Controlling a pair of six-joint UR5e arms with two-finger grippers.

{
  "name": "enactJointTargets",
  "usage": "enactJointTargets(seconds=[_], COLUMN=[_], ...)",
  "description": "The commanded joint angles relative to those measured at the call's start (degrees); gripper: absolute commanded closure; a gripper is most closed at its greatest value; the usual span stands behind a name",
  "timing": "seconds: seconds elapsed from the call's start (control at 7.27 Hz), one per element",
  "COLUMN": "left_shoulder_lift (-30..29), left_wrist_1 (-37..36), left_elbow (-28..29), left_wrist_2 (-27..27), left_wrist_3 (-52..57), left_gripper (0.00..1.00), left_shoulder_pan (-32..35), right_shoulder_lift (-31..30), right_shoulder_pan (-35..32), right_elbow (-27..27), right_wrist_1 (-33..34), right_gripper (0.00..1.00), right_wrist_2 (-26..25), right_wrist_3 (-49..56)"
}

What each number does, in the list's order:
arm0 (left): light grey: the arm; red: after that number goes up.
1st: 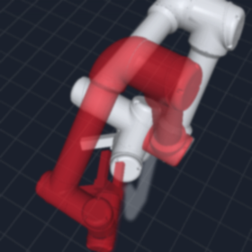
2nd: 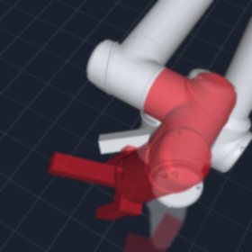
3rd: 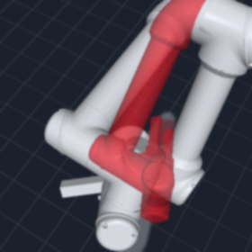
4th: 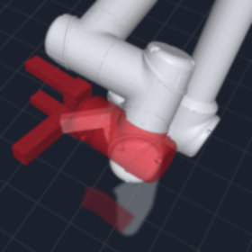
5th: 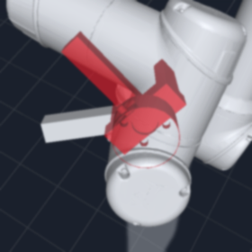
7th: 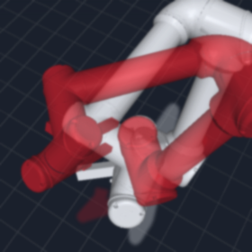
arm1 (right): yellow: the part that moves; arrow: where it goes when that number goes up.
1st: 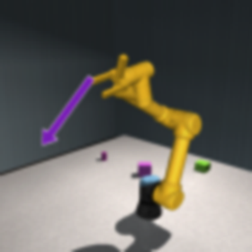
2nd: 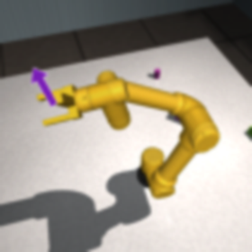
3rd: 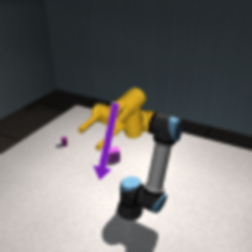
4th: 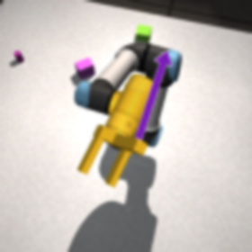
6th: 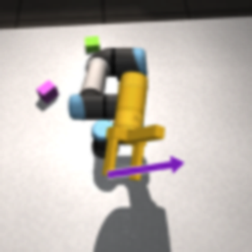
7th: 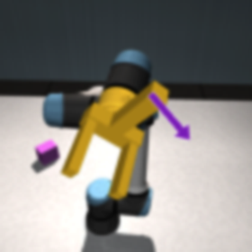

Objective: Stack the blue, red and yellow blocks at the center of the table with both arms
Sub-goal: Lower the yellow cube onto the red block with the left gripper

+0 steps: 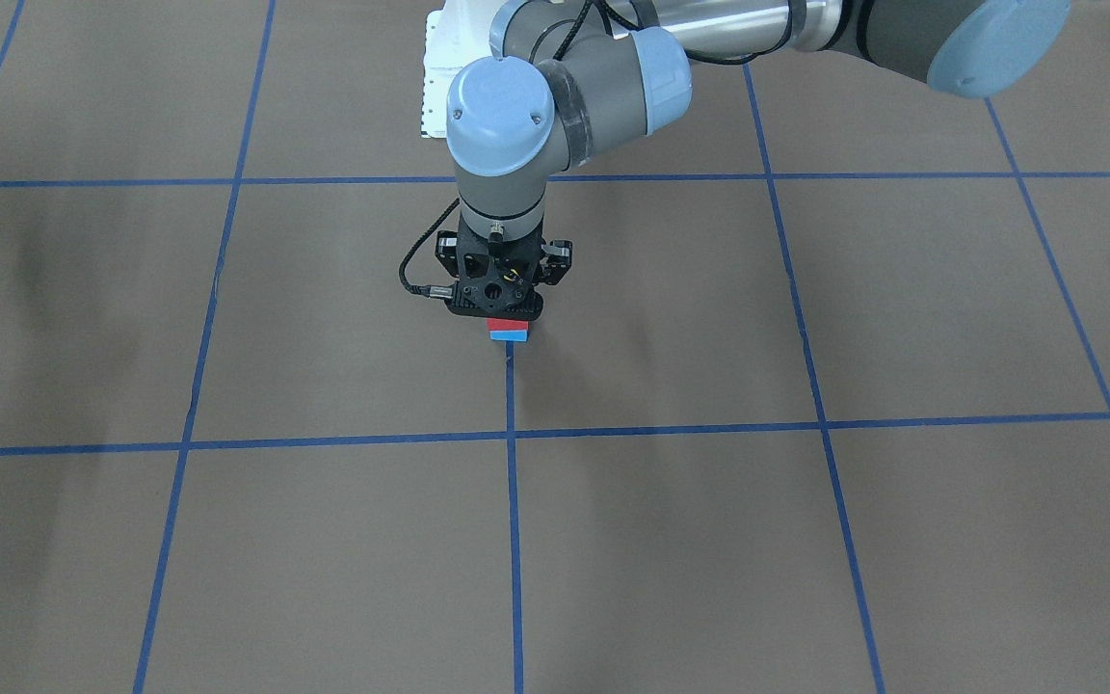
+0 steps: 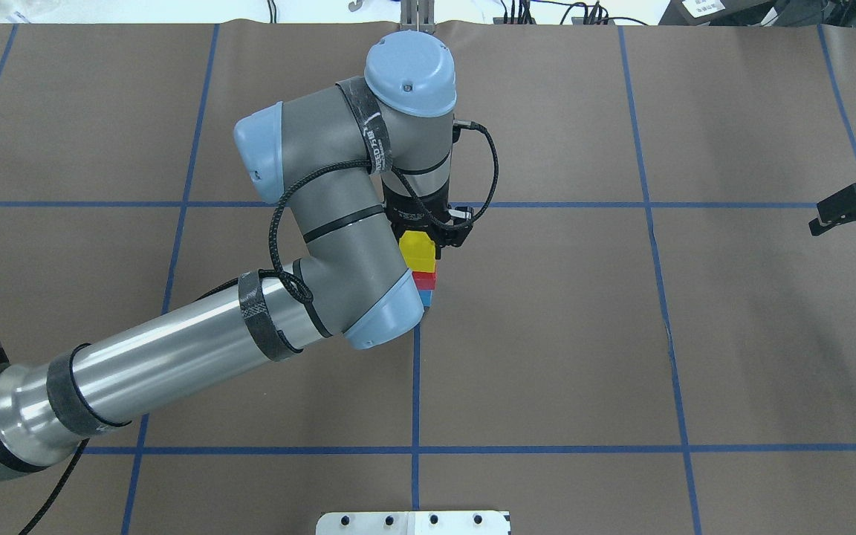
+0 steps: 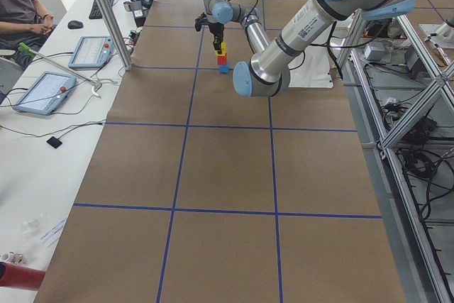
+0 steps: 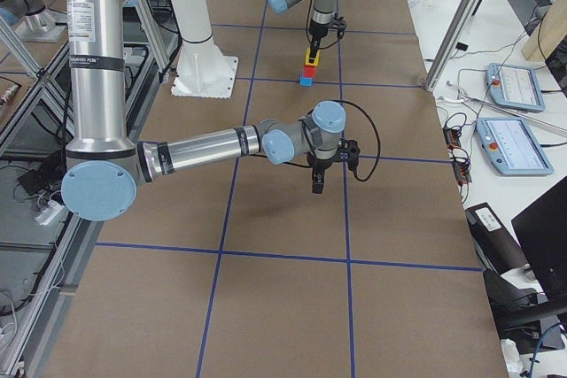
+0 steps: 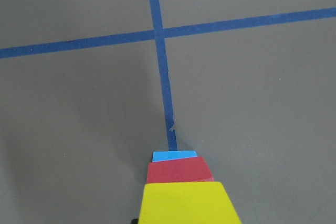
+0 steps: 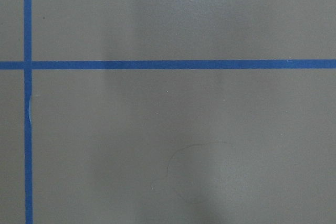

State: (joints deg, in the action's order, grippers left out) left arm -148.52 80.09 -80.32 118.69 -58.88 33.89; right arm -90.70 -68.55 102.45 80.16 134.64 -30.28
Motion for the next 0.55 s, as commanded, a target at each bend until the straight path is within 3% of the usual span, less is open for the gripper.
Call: enactJointTargets(seconds=[0.0,0.41], left_shoulder_lift=[0.4,0.7], left_wrist_1=[1.1,0.7], left_elbow=[-0.3,-0.7], left_wrist_2=[-0.8,-0.8], left_wrist_3=[-3.3,-3.3], left_gripper=[1.00,1.00], left_shoulder_pan=[-1.0,-0.9], right_shoulder_lift=[0.0,0.0], right_shoulder_pan=[0.0,0.0], right_elbow=[-0.1,-0.1], right_wrist_1=[0.0,0.0], right_gripper=[0.00,0.00], right_wrist_2=[0.0,0.0], right_wrist_3=[-0.1,-0.1])
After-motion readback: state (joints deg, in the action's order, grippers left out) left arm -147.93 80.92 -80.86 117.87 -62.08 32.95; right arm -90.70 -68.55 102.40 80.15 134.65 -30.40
